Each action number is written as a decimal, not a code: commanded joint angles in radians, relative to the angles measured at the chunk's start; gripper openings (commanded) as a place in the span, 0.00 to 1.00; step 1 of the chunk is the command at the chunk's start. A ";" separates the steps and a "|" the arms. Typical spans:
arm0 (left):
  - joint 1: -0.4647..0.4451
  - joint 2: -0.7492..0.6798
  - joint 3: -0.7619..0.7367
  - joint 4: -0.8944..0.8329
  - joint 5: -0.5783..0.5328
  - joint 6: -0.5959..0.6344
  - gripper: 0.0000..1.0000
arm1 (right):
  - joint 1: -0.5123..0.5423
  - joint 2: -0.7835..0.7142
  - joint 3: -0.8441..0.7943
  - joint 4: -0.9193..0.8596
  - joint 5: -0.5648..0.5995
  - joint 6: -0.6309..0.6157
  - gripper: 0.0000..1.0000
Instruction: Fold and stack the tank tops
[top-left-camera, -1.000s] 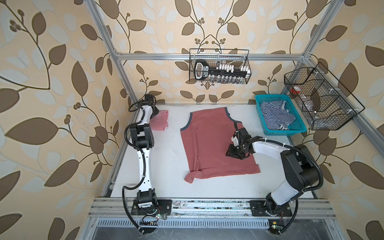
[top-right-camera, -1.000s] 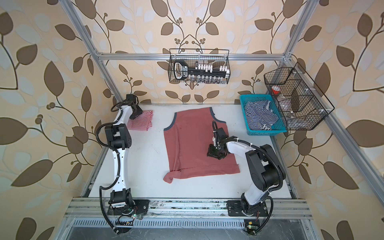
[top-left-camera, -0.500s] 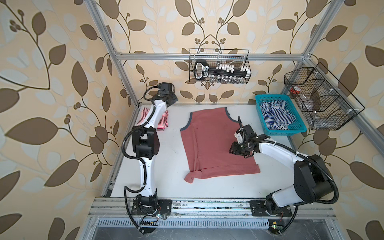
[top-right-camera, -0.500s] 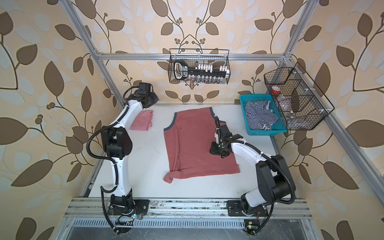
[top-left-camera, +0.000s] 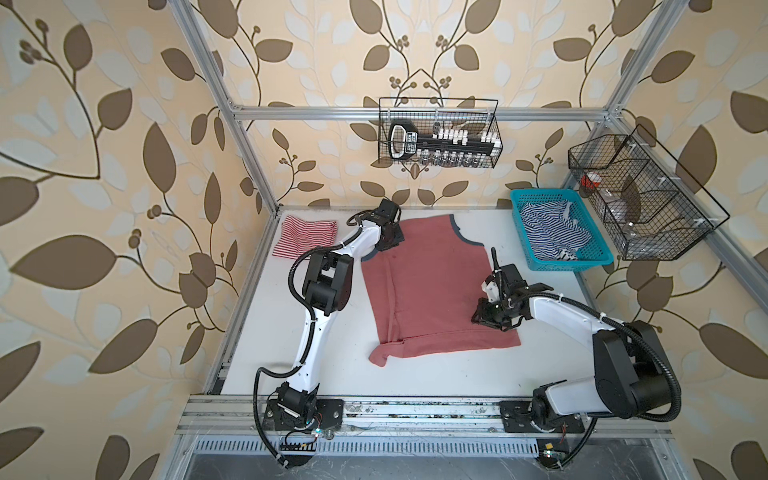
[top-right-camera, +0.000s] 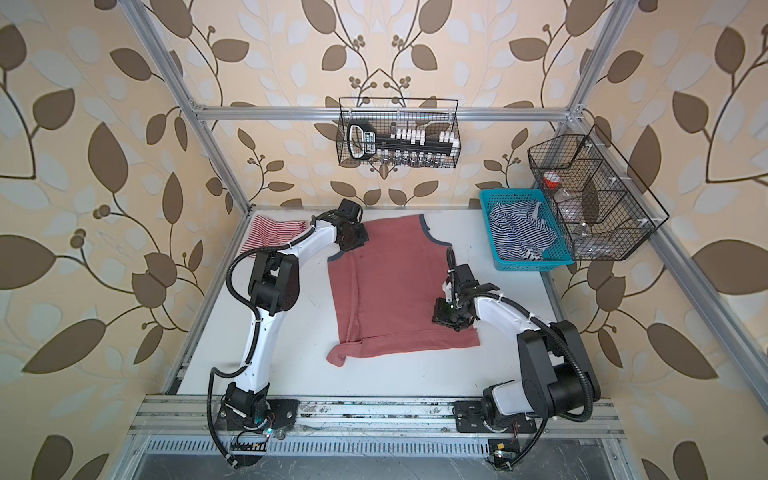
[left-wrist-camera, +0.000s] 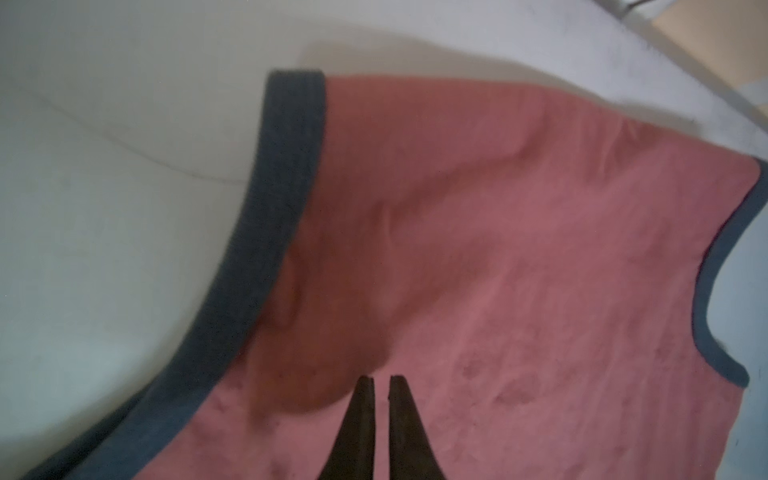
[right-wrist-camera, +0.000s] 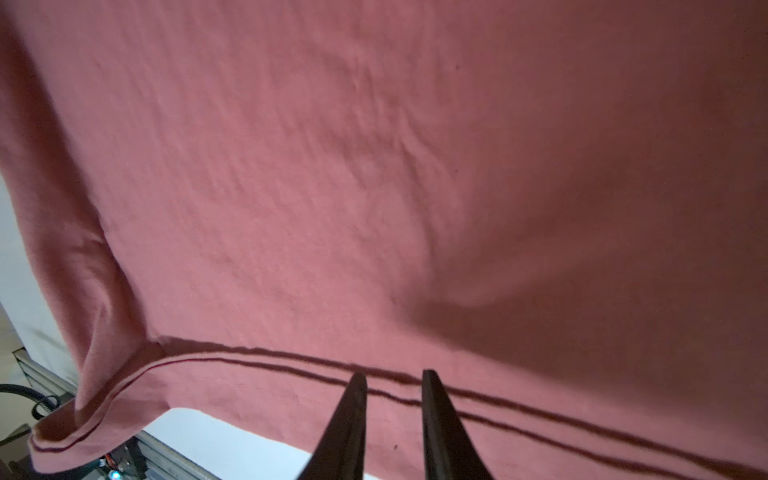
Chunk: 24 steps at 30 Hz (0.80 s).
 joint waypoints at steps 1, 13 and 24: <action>-0.009 -0.001 -0.049 -0.024 0.040 -0.004 0.10 | -0.023 0.037 -0.004 0.021 -0.034 -0.020 0.27; -0.009 -0.118 -0.408 -0.023 -0.010 -0.010 0.05 | -0.075 0.218 0.179 -0.078 0.049 -0.099 0.33; -0.010 -0.381 -0.826 0.011 0.025 -0.060 0.07 | -0.080 0.504 0.468 -0.223 0.082 -0.191 0.16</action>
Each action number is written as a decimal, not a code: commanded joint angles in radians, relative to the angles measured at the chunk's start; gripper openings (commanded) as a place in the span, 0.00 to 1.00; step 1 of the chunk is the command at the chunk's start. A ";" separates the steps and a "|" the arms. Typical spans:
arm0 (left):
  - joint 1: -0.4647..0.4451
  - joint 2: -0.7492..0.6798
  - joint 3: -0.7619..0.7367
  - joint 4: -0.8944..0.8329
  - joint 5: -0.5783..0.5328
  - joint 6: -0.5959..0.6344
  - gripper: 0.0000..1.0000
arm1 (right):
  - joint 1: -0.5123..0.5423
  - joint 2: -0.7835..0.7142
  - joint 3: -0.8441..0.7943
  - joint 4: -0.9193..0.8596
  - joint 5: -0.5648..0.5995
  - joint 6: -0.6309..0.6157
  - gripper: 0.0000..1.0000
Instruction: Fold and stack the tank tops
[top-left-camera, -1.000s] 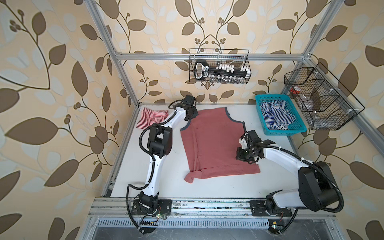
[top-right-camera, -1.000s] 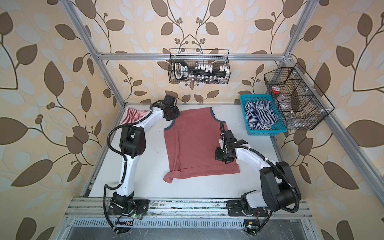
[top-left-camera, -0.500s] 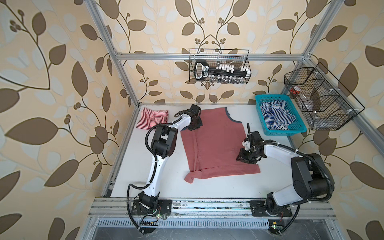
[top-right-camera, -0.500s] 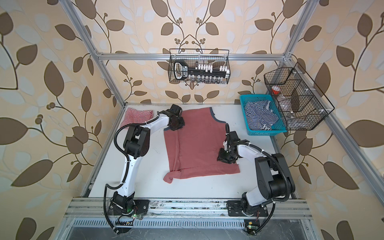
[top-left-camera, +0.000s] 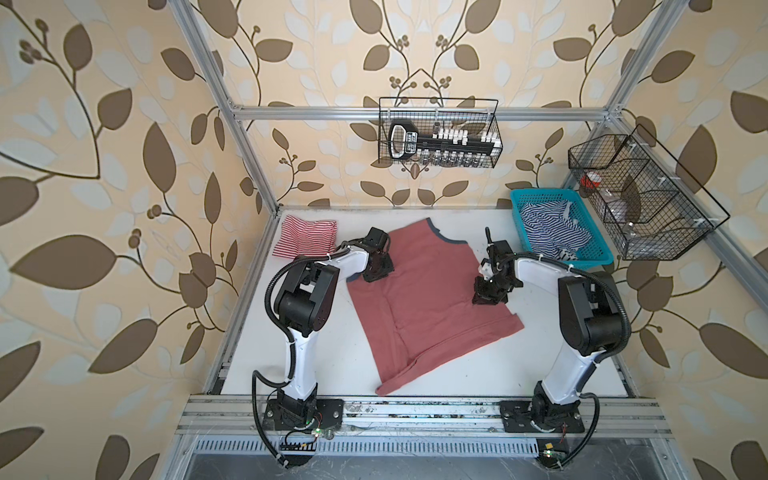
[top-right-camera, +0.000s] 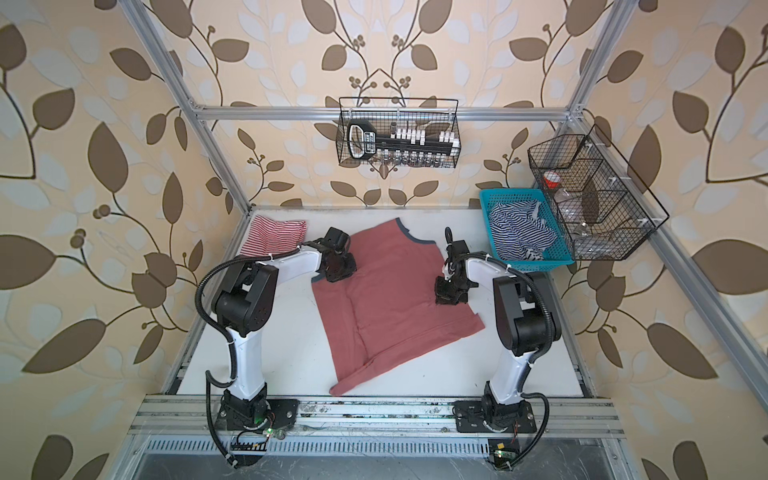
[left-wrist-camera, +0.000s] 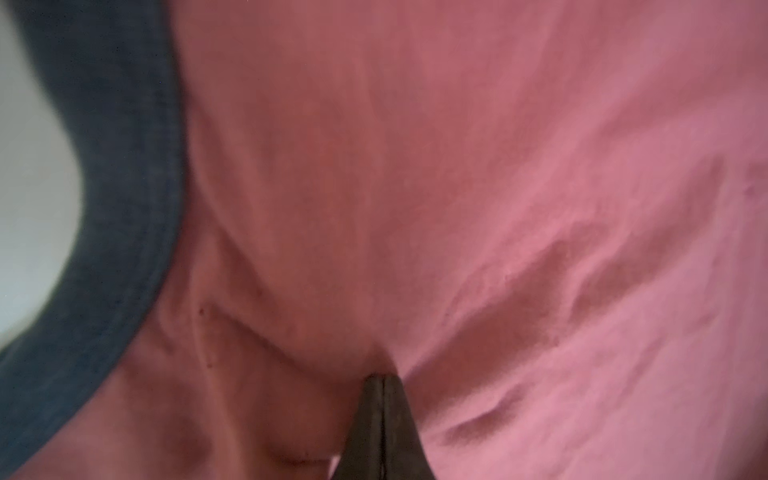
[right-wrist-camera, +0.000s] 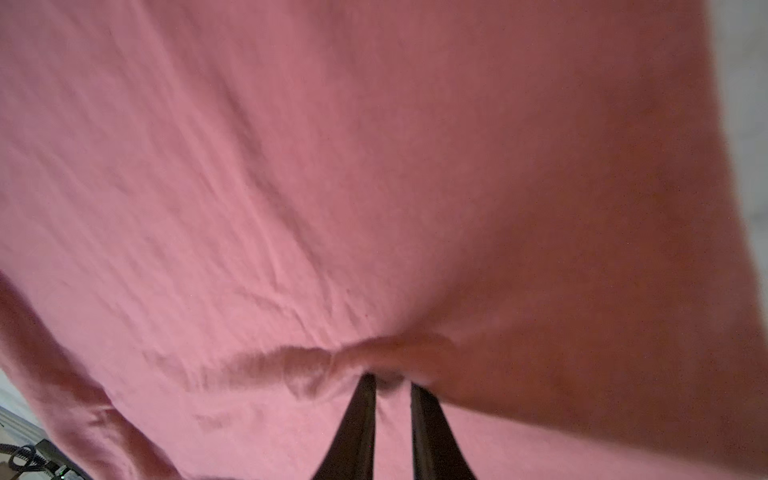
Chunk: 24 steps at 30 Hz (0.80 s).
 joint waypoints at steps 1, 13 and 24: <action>-0.001 -0.018 -0.144 -0.203 0.017 -0.029 0.07 | -0.004 0.120 0.076 -0.057 0.047 -0.055 0.14; -0.115 -0.178 -0.457 -0.134 0.081 -0.087 0.08 | 0.010 0.457 0.637 -0.283 0.060 -0.095 0.02; -0.263 -0.290 -0.600 -0.128 0.133 -0.211 0.11 | 0.093 0.773 1.227 -0.433 -0.082 -0.098 0.00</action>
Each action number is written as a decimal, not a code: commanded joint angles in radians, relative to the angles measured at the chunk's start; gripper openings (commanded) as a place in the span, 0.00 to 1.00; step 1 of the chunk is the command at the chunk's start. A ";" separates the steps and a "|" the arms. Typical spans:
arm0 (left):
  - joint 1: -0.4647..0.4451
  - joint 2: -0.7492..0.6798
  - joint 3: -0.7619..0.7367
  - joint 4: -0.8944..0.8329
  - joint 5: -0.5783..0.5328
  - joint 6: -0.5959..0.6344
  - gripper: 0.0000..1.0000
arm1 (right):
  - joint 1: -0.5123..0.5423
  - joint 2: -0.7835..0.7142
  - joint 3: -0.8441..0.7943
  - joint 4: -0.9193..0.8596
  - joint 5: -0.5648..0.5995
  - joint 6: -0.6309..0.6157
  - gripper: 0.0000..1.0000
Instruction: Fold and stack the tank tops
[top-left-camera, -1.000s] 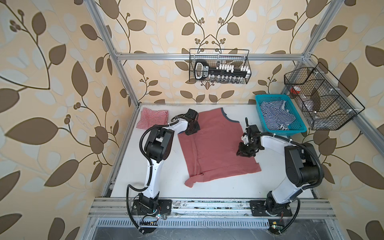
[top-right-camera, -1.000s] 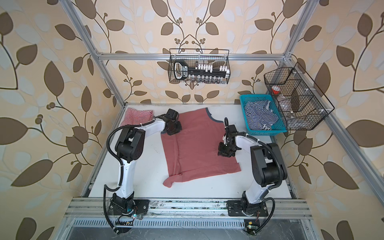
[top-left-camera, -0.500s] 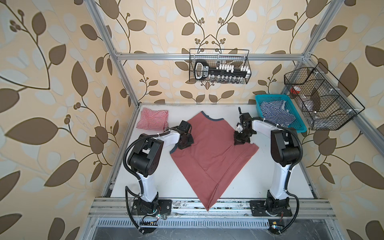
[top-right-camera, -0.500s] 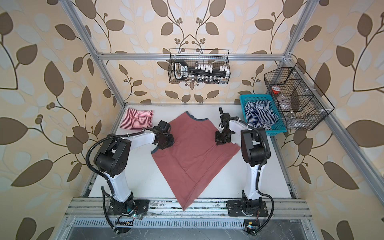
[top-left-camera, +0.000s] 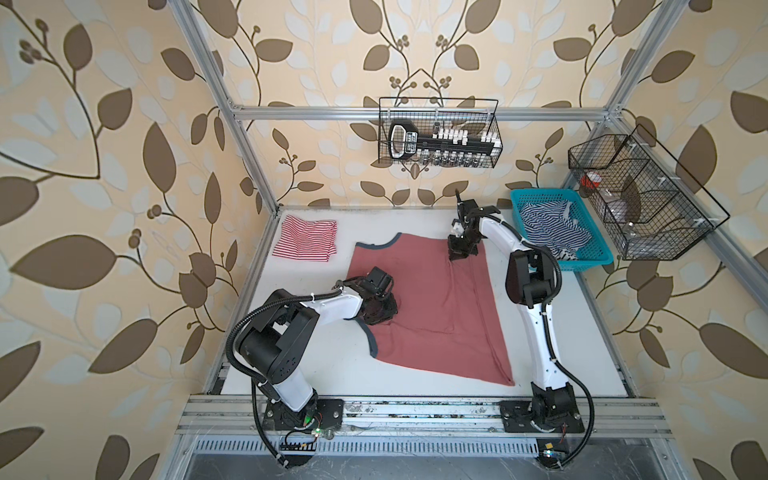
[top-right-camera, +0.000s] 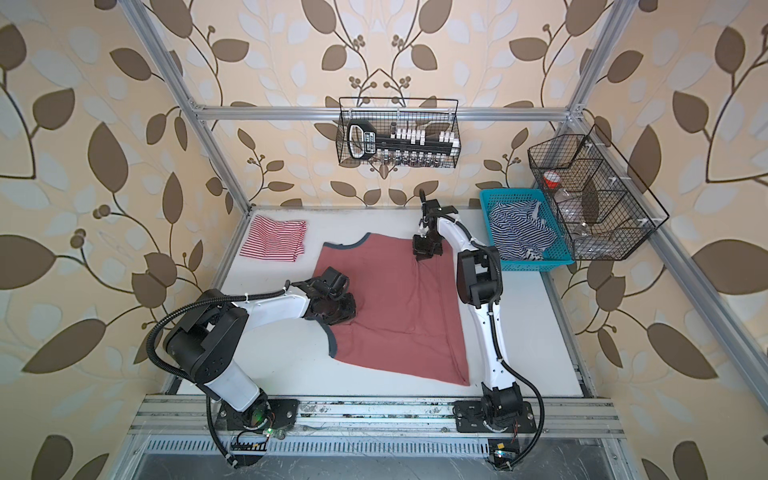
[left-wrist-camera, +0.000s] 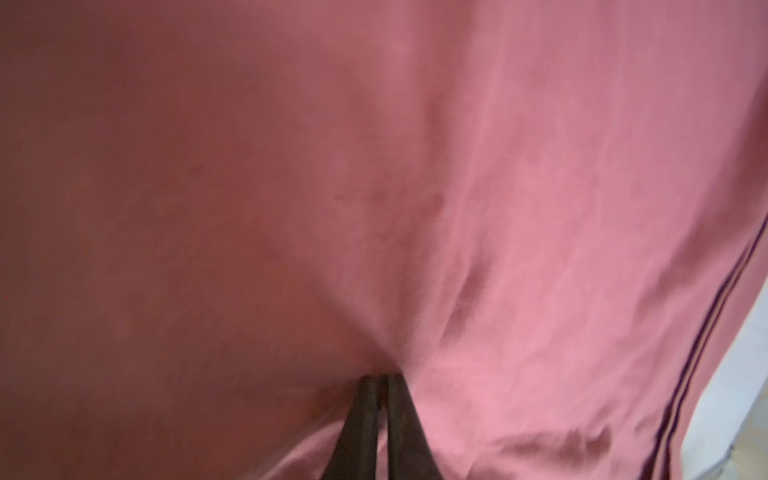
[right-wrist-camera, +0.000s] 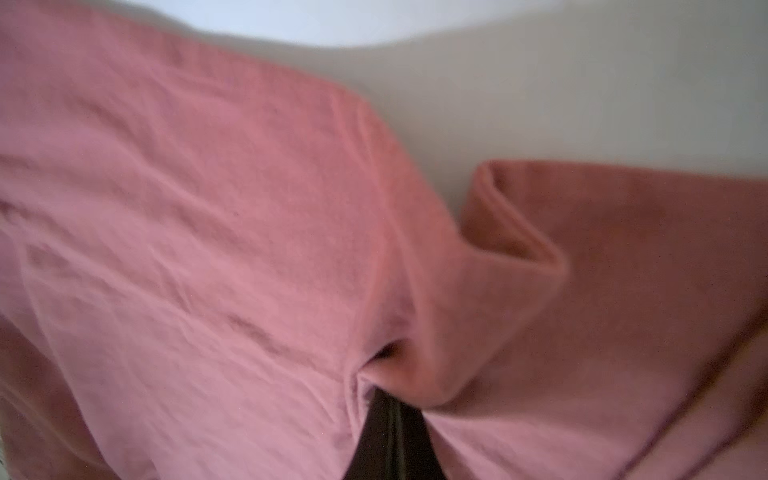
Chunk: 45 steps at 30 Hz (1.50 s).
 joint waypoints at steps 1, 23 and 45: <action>-0.051 0.053 -0.114 -0.260 0.037 -0.065 0.11 | 0.025 0.081 0.086 -0.039 -0.092 -0.007 0.00; 0.015 0.112 0.430 -0.560 -0.245 0.136 0.21 | -0.059 -0.642 -0.692 0.193 0.079 -0.122 0.41; 0.077 0.324 0.435 -0.485 -0.166 0.143 0.18 | 0.057 -0.515 -0.871 0.276 0.357 -0.157 0.48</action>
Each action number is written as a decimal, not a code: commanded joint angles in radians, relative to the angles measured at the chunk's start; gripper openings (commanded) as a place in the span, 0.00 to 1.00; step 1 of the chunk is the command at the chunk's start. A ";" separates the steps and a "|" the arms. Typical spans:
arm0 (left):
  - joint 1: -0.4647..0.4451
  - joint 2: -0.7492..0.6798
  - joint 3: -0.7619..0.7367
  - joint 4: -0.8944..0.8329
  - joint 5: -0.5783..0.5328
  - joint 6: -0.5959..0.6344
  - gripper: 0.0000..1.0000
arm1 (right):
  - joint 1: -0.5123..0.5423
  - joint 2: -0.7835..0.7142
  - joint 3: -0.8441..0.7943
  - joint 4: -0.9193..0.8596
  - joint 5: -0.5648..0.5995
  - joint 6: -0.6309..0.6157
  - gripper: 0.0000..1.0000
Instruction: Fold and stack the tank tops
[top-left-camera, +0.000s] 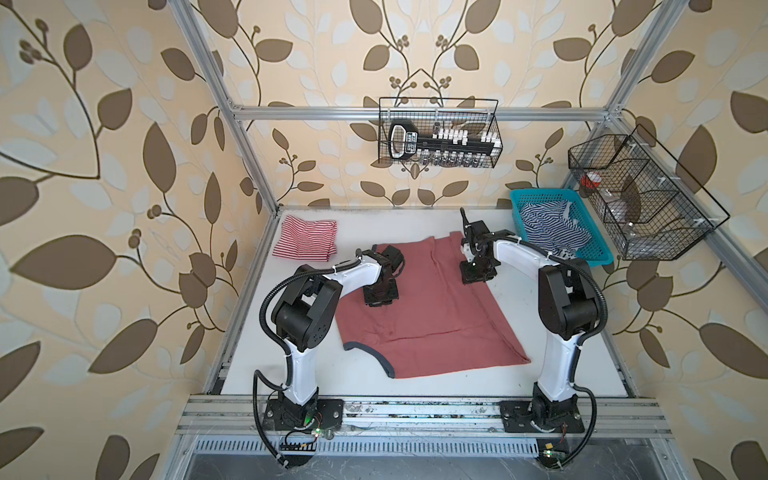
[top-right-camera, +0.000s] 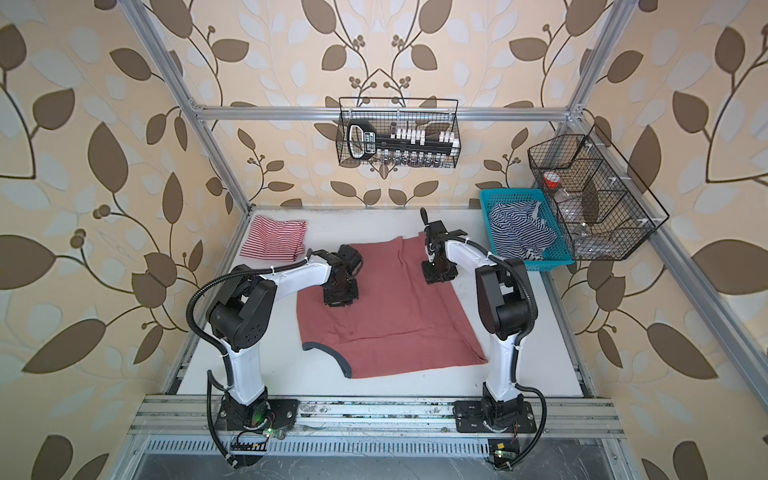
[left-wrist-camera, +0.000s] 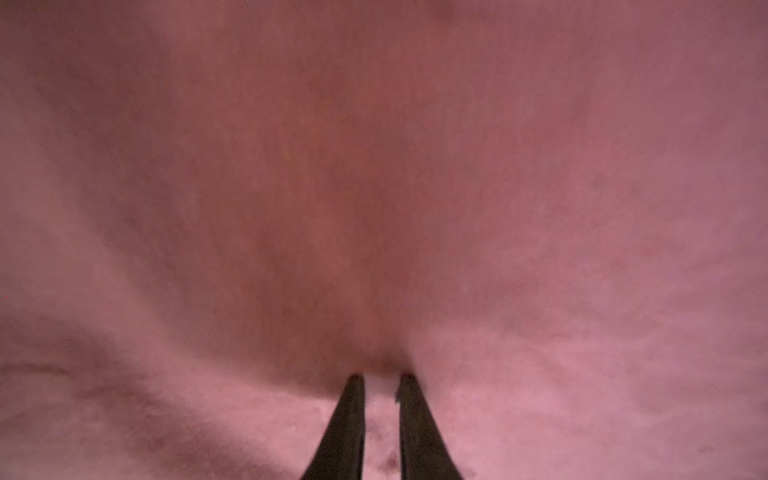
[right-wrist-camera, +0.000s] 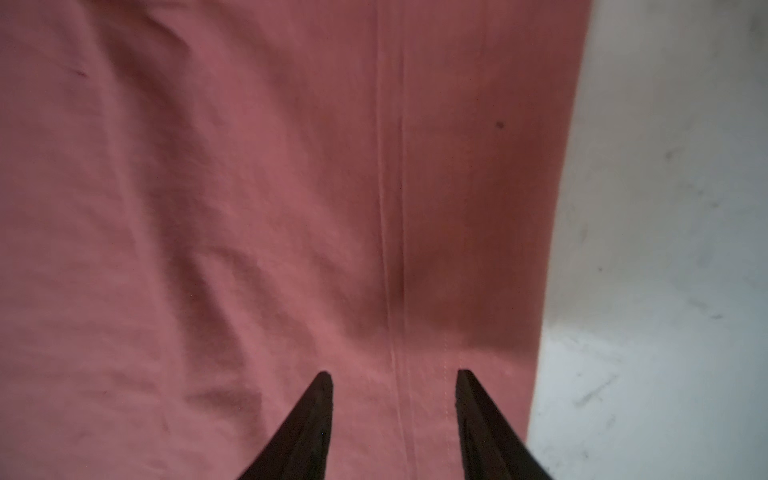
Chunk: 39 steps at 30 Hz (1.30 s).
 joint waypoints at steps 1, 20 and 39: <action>0.015 0.036 -0.046 -0.005 0.011 0.012 0.18 | 0.006 0.040 -0.019 0.004 0.048 -0.021 0.48; 0.085 -0.006 -0.147 0.012 0.007 0.040 0.18 | -0.057 0.057 -0.015 0.010 0.064 0.018 0.34; 0.158 0.008 -0.250 0.054 0.001 0.062 0.16 | -0.132 0.057 -0.011 0.022 -0.044 0.027 0.27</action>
